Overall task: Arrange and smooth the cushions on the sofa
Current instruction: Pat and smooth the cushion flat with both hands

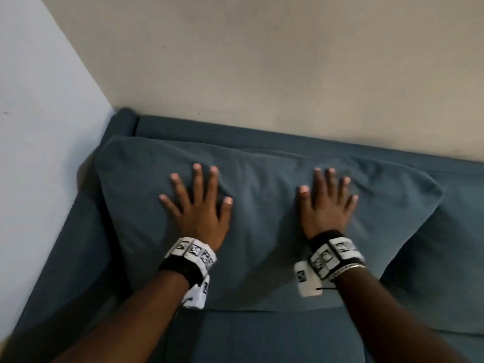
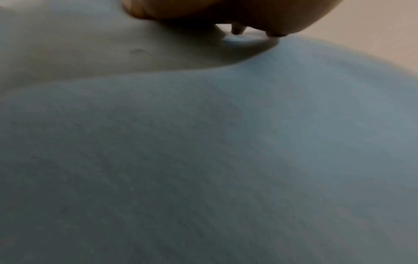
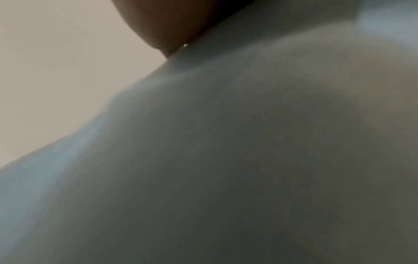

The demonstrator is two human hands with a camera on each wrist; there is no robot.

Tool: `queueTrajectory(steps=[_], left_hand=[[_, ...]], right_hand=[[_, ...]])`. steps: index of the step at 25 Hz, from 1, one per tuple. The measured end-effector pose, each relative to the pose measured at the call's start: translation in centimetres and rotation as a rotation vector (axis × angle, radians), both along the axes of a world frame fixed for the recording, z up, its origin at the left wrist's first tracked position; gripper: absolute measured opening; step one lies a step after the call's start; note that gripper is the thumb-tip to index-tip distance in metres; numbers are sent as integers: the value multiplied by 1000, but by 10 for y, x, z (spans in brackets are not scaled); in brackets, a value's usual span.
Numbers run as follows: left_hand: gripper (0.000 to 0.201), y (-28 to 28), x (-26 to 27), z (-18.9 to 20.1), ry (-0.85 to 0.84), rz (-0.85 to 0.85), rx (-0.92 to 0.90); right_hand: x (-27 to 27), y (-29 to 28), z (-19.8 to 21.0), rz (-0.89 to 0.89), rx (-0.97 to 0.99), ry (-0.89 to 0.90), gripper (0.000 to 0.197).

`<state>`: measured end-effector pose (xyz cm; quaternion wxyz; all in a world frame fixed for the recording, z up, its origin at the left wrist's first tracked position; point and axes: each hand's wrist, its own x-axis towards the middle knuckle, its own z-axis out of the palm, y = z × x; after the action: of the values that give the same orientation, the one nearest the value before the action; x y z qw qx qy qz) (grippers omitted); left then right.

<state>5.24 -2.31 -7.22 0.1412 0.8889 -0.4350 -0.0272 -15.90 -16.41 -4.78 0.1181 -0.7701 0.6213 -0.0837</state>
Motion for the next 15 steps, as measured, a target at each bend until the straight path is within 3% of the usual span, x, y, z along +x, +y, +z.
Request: queueTrajectory(steps=[2,4,5,8,9,11,13,15], left_hand=[[75,-9,-55,-8,-154,-394,52],[80,-8,-38,-18,-266,-414,54],[82,2,-15,-26,-265,-305,34],[84,46,49,-42,-115,114,-1],[83,54,53,-43,-60,210,-25],[81,50,19,-45,2,372,-136],[78,40,-46,-52,9,194,-160],[71,50,-114,-75,-85,-199,-151]], right_hand=[[41,50,-24,340,-73,31,65],[29,48,-40,463,-154,124,66],[3,31,-43,385,-203,155,70],[-80,-9,-39,-137,-192,94,79],[-96,-10,-40,-285,-161,6,77],[-83,9,-52,-411,-163,-128,72],[-38,51,-74,-239,-236,-152,70],[-3,108,-108,138,-296,-93,65]])
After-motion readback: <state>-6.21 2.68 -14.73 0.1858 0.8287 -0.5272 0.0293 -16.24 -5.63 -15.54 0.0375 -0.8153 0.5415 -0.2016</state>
